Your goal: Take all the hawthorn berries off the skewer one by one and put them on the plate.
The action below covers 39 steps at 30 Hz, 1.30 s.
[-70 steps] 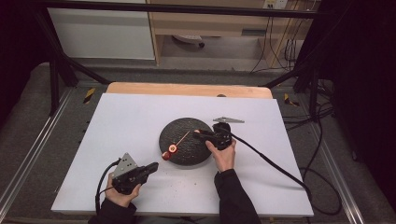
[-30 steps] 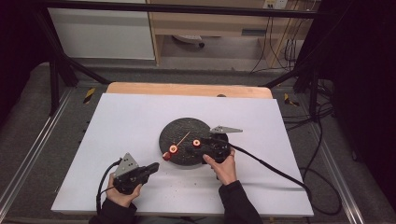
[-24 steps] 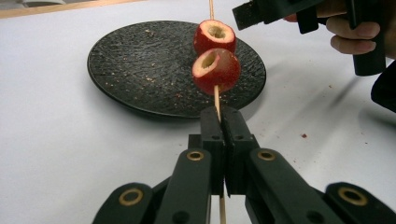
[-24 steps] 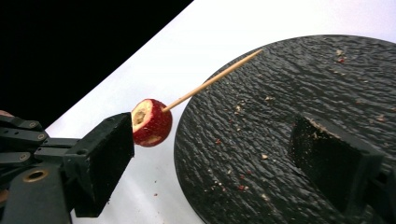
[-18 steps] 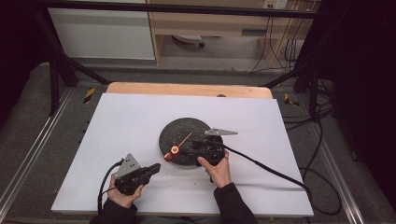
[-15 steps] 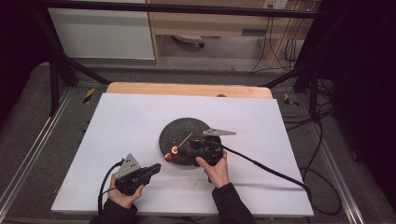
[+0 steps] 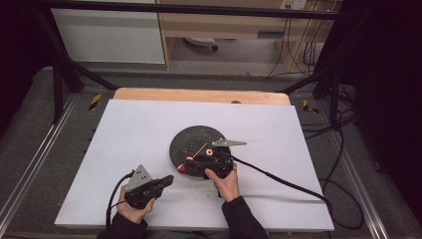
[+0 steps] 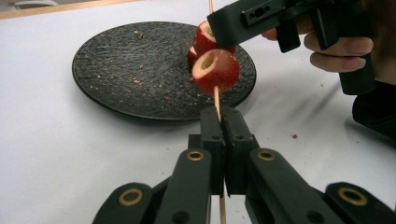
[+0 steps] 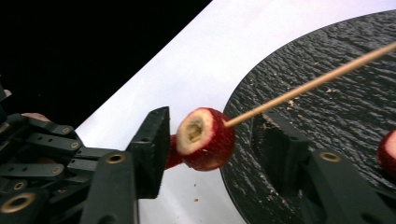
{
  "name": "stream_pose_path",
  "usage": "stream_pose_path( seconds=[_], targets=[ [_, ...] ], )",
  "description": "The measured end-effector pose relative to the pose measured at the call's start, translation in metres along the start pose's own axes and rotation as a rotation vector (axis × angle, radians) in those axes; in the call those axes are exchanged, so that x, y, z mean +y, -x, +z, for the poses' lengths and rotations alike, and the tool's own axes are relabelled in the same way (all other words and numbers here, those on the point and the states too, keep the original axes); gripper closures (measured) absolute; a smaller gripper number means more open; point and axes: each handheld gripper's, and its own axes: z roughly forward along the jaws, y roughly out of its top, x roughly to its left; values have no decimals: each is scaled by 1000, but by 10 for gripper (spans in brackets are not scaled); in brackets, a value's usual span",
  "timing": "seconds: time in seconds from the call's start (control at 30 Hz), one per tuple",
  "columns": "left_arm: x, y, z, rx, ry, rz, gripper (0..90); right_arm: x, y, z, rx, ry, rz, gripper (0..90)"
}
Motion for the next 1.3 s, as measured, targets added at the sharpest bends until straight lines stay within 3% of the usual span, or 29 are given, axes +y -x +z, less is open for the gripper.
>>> stream_pose_path(
  seconds=[0.2,0.47,1.3],
  targets=[
    [0,0,-1,2,4,1,883,0,0,0,23,-8,4,601],
    [1,0,-1,2,7,3,883,1,-1,-2,24,-4,6,610],
    [4,1,-8,-8,40,11,884,31,4,-28,-67,78,-32,615]
  ],
)
